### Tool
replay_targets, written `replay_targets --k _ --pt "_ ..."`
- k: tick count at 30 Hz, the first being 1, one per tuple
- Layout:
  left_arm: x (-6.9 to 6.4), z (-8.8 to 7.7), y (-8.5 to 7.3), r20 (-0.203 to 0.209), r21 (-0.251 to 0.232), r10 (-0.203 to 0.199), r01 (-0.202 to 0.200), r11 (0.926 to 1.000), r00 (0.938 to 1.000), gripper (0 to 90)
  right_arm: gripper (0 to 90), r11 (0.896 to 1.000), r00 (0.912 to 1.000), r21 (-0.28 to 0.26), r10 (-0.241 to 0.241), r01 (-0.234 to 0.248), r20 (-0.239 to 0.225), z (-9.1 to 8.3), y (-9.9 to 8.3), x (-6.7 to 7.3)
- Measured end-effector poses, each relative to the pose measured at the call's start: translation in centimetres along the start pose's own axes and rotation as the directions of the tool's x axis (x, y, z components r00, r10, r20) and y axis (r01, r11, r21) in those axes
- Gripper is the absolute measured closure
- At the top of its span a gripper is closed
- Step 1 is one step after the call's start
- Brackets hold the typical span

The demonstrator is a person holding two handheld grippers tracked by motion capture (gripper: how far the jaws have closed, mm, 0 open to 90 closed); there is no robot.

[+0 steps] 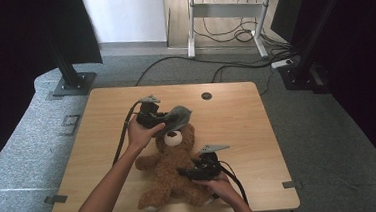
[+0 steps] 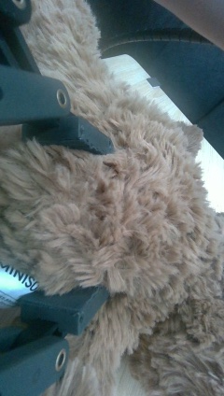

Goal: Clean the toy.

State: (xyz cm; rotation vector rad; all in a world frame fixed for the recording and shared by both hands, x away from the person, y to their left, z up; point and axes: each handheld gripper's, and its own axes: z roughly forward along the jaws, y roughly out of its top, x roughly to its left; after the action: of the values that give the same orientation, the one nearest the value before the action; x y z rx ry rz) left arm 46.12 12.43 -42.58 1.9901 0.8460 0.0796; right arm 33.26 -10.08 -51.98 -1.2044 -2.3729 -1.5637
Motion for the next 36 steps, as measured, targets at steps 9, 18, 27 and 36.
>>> replay_targets --k 9,18,27,36 --pt "-0.3 1.6 -0.2 0.028 0.040 -0.006 0.005 0.9992 0.9996 73.2 36.9 1.000 0.9999 -0.004 0.011 -0.011 -0.001 0.0 -0.1 -0.1" --pt "-0.5 2.9 -0.2 -0.033 0.117 0.034 -0.030 0.9927 0.9989 73.5 37.0 1.000 0.9999 -0.001 -0.001 0.001 0.016 0.1 0.0 0.2" --pt "0.2 2.9 -0.4 -0.049 0.118 0.015 -0.009 0.9930 0.9987 73.8 37.0 1.000 0.9998 -0.004 -0.002 0.002 0.019 0.1 0.0 0.2" --pt "1.2 3.3 -0.6 -0.098 0.113 0.001 0.010 0.9935 0.9952 74.1 37.2 1.000 0.9998 -0.006 0.000 0.000 0.019 0.2 0.0 0.2"
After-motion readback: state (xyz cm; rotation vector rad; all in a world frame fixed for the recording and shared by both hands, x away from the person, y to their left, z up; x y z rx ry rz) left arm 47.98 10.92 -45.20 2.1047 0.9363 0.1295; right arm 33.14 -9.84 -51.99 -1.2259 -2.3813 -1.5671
